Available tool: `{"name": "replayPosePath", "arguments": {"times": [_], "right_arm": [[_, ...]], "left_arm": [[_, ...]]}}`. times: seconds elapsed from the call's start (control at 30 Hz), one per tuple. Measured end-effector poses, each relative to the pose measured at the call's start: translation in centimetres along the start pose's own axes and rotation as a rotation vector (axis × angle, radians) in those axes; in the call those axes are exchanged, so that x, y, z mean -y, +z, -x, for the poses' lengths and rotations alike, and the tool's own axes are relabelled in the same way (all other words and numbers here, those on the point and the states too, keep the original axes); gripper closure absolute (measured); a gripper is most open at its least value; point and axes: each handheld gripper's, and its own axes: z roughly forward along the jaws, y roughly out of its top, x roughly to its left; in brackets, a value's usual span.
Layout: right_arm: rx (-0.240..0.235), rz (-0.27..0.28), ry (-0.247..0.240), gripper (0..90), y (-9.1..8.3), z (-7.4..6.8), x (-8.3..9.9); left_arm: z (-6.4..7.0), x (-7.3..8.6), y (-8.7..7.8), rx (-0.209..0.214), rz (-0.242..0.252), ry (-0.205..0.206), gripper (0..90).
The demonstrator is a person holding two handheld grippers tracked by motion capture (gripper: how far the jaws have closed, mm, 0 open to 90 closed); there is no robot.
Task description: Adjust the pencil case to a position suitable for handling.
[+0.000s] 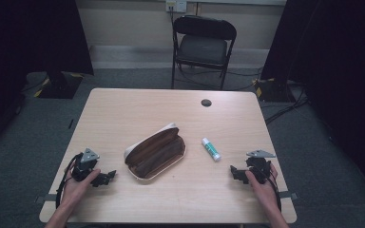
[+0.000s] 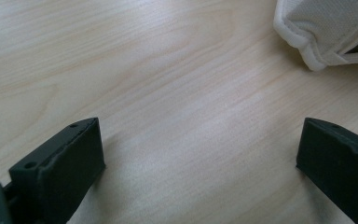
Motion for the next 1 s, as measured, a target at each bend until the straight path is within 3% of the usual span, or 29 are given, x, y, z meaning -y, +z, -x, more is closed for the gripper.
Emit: {"name": "replayPosePath", "arguments": {"times": [0.1,0.13,0.23,0.33,0.4,0.5,0.57,0.6,0.63,0.83,0.9,0.97,1.0], "right_arm": [[0.000,0.000,0.000,0.0,0.0,0.0,0.0],[0.000,0.000,0.000,0.0,0.0,0.0,0.0],[0.000,0.000,0.000,0.0,0.0,0.0,0.0],[0.000,0.000,0.000,0.0,0.0,0.0,0.0],[0.000,0.000,0.000,0.0,0.0,0.0,0.0],[0.000,0.000,0.000,0.0,0.0,0.0,0.0],[0.000,0.000,0.000,0.0,0.0,0.0,0.0],[0.000,0.001,0.000,0.0,0.0,0.0,0.0],[0.000,0.001,0.000,0.0,0.0,0.0,0.0],[-0.001,0.000,-0.001,0.0,0.0,0.0,0.0],[-0.003,0.000,-0.002,0.0,0.0,0.0,0.0],[-0.003,0.000,-0.002,0.0,0.0,0.0,0.0],[-0.003,0.000,-0.002,0.0,0.0,0.0,0.0]], "left_arm": [[-0.1,0.2,-0.3,-0.003,-0.004,0.013,0.3],[-0.1,0.3,-0.3,0.006,-0.004,-0.003,0.4],[-0.1,0.2,-0.5,-0.003,-0.006,0.000,2.4],[0.1,0.1,-1.0,0.000,0.006,-0.018,18.2],[0.3,0.1,-1.1,0.030,0.004,-0.038,16.9],[0.7,-0.2,-1.5,0.019,0.012,0.006,18.2],[0.9,-0.4,-1.7,0.033,0.020,0.011,18.2],[1.3,-0.7,-2.3,0.051,0.067,0.009,19.5],[1.5,-0.8,-2.5,0.059,0.081,0.012,21.3],[3.2,-1.6,-3.1,0.101,0.129,0.049,24.3],[3.6,-2.1,-3.3,0.087,0.133,0.074,26.5],[4.2,-2.6,-3.5,0.091,0.179,0.088,30.7],[4.2,-2.6,-3.5,0.091,0.179,0.088,30.5]]}}
